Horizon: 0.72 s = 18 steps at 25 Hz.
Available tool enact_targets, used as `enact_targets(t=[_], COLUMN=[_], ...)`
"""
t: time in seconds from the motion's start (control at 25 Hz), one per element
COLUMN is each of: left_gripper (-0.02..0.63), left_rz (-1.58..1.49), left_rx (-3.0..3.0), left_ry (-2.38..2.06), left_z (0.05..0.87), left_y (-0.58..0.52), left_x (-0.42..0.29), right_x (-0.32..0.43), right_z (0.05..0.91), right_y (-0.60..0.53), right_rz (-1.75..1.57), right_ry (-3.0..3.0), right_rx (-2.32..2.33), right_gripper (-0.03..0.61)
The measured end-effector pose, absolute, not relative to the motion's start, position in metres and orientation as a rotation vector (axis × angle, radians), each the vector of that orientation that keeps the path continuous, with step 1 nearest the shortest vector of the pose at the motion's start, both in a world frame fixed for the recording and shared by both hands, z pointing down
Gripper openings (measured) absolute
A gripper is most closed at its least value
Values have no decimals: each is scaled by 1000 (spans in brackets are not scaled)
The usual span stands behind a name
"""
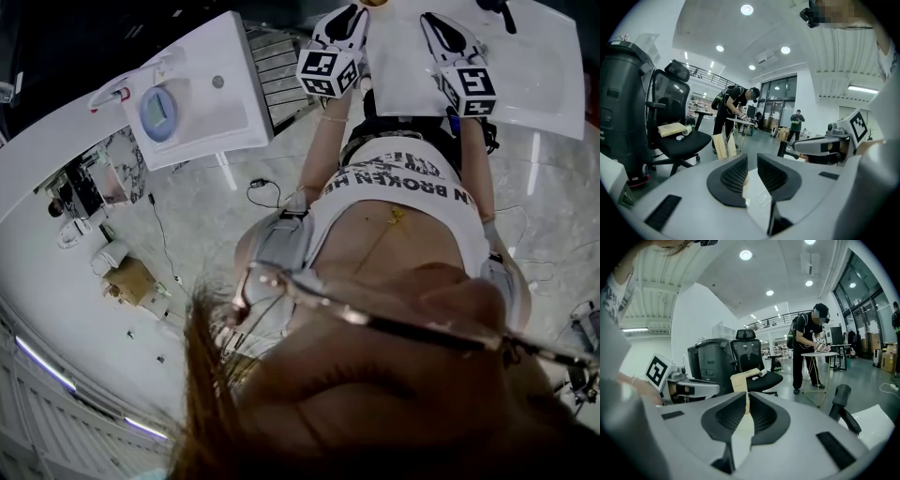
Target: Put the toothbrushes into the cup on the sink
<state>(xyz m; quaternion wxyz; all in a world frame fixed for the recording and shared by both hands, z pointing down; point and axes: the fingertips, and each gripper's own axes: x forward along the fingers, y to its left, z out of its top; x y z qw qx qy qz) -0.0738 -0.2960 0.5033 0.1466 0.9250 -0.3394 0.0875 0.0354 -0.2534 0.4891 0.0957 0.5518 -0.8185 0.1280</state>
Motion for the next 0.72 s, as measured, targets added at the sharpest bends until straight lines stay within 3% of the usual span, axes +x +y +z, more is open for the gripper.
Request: enact_targets(t=[0.24,0.72], left_gripper=[24,17], left_rz=[221,132], left_rx=[2711,2819], left_ry=[-946,-914], left_z=[481,425], left_y=[-269,-227], left_x=[-64,-37], right_x=[26,9], right_z=[479,446], right_y=[-238,-216], right_rz=[350,235], right_ry=[-2481,-2563], right_rx=[1603,1541], right_gripper=[38,38])
